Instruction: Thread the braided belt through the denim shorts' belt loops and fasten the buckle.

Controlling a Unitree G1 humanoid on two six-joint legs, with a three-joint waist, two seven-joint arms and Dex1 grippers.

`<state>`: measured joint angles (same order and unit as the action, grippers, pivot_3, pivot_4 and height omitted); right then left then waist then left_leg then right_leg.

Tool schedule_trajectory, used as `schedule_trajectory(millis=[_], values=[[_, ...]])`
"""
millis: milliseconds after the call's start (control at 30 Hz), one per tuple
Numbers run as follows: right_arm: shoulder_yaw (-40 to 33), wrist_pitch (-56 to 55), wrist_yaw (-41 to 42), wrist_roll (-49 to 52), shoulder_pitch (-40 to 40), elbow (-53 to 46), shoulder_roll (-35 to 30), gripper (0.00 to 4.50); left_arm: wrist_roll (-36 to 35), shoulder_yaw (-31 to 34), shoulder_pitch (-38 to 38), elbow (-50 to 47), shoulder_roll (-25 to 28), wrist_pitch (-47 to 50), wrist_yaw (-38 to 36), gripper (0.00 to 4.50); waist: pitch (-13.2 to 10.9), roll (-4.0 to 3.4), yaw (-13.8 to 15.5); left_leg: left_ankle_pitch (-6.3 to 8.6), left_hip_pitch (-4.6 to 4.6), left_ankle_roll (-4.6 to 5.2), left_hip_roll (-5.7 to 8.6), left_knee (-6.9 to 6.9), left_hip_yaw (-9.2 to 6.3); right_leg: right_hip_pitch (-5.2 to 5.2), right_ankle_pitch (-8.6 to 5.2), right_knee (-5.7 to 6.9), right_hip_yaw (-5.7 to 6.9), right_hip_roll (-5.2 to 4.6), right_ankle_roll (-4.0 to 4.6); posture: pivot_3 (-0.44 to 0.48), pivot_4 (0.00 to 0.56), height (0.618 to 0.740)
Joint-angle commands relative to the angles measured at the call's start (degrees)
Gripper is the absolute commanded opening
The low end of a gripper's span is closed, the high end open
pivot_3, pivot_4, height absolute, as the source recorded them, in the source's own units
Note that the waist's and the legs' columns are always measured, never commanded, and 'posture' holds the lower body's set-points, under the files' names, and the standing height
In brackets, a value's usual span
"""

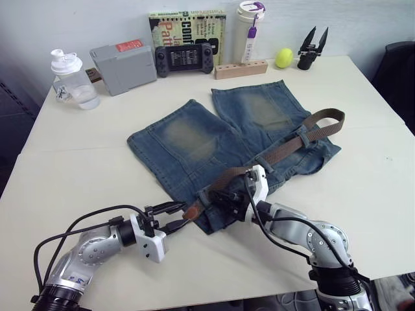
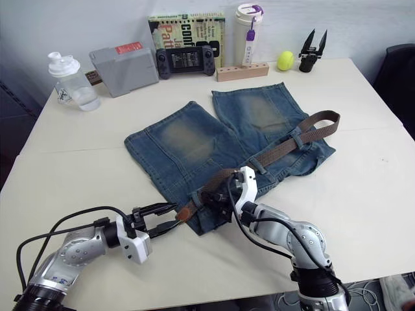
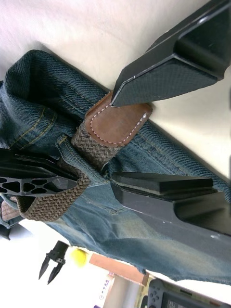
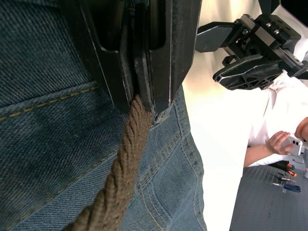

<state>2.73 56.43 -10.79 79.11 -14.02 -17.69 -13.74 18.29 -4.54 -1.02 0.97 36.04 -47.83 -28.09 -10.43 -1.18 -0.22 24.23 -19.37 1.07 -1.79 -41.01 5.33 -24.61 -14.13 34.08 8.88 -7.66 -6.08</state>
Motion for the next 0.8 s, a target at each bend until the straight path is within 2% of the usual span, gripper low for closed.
schedule_trajectory(millis=[33, 167, 433, 633, 800], values=[[0.4, 1.4, -0.6, 2.0, 1.0, -0.6, 1.2, 0.0, 2.1, -1.3, -0.4, 1.2, -0.4, -2.1, 2.2, 2.43, 0.0, 0.0, 0.0, 0.0, 0.0, 0.0, -0.01, 0.0, 0.0, 0.0, 0.0, 0.0, 0.0, -0.01, 0.0, 0.0, 0.15, 0.72], [0.3, 1.7, -1.0, 2.3, 1.2, -0.9, 1.7, 0.0, 1.8, -1.9, -0.7, 0.9, -0.4, -1.5, 3.0, 2.43, 0.0, 0.0, 0.0, 0.0, 0.02, 0.0, -0.06, 0.0, -0.01, 0.0, 0.0, 0.02, -0.01, -0.03, 0.0, 0.0, 0.15, 0.72], [-0.3, 1.9, -1.4, 2.3, 0.9, -0.4, 2.3, 0.0, -7.3, -3.6, 4.8, -4.0, 2.1, 1.1, -1.1, 2.43, 0.0, 0.03, -0.3, 0.0, 0.04, 0.01, -0.25, 0.04, -0.04, -0.05, 0.0, 0.02, 0.0, -0.06, 0.0, 0.0, 0.15, 0.72], [-0.4, 2.2, -1.6, 2.5, 0.9, -0.3, 2.6, 0.0, -3.2, -2.5, 4.9, -3.5, 2.0, 0.7, 0.7, 2.43, 0.0, 0.02, -0.2, 0.01, 0.05, 0.02, -0.24, 0.02, -0.03, -0.04, 0.0, 0.03, -0.01, -0.07, 0.01, 0.0, 0.15, 0.72], [-0.3, 2.3, -1.5, 2.5, 0.9, -0.4, 2.8, 0.0, 4.6, -0.7, 1.6, -1.5, 0.1, 1.5, 6.6, 2.43, 0.0, 0.03, 0.0, 0.01, 0.06, 0.02, -0.16, 0.01, -0.01, -0.03, 0.0, 0.09, 0.0, -0.07, 0.01, 0.0, 0.15, 0.72]])
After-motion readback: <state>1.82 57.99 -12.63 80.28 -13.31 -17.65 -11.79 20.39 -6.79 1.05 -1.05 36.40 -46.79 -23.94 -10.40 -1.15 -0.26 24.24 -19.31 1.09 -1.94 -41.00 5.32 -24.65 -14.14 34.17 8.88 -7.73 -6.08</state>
